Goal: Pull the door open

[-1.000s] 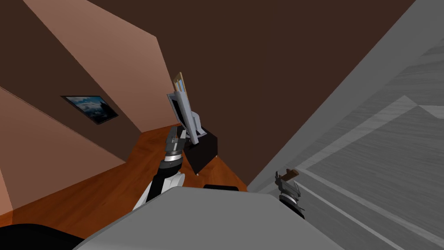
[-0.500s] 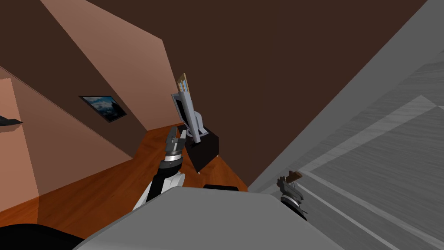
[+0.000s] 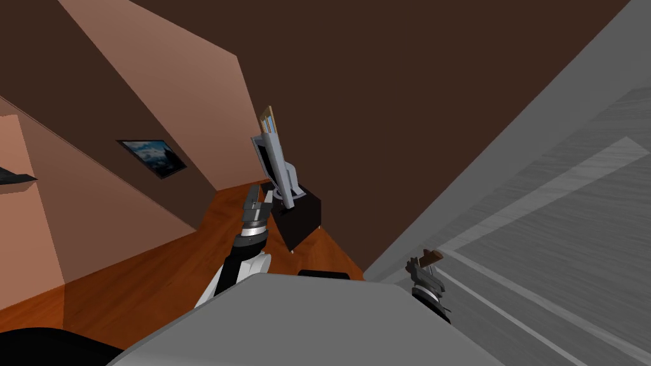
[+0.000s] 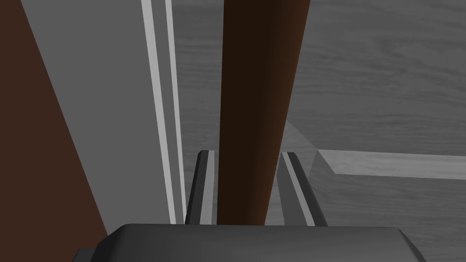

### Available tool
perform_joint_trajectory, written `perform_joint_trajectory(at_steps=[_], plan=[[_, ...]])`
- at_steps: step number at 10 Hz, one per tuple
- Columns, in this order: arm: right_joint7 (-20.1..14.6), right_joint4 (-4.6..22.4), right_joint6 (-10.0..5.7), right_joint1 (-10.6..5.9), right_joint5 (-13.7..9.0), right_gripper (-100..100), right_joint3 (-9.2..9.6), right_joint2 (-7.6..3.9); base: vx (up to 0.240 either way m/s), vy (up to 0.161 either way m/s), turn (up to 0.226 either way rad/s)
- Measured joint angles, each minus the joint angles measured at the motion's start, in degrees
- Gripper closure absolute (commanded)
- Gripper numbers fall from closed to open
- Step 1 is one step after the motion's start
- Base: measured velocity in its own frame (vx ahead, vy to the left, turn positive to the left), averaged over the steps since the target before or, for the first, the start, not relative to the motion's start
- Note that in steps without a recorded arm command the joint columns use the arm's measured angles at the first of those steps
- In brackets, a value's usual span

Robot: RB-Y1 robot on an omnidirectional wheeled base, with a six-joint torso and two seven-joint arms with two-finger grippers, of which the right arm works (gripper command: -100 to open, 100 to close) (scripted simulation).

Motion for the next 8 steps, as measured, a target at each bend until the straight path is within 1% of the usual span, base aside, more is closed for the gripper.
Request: perform_joint_trajectory(at_steps=[1,2,3,4,5,6,7,8], plan=[[-0.41,-0.1,-0.26,-0.05,0.28,100,0.36,-0.32,-0.16,0.065,0.043],[-0.77,-0.49,-0.28,0.28,0.57,100,0.83,-0.55,-0.194,0.069,0.034],[-0.66,-1.6,0.17,0.76,0.79,100,1.25,-0.56,-0.233,0.059,0.073],[-1.02,-2.05,0.29,1.15,1.18,100,1.93,-0.82,-0.216,0.037,0.044],[-1.43,-2.01,0.17,1.15,1.66,100,2.72,-0.86,-0.24,0.051,0.08],[-2.29,-1.85,-0.14,1.23,2.24,100,3.67,-1.35,-0.249,0.046,0.082],[-2.83,-2.4,-0.12,1.58,2.63,100,4.37,-1.64,-0.235,0.026,0.069],[-2.84,-3.75,0.26,2.34,2.96,100,4.99,-1.7,-0.104,0.016,0.025]])
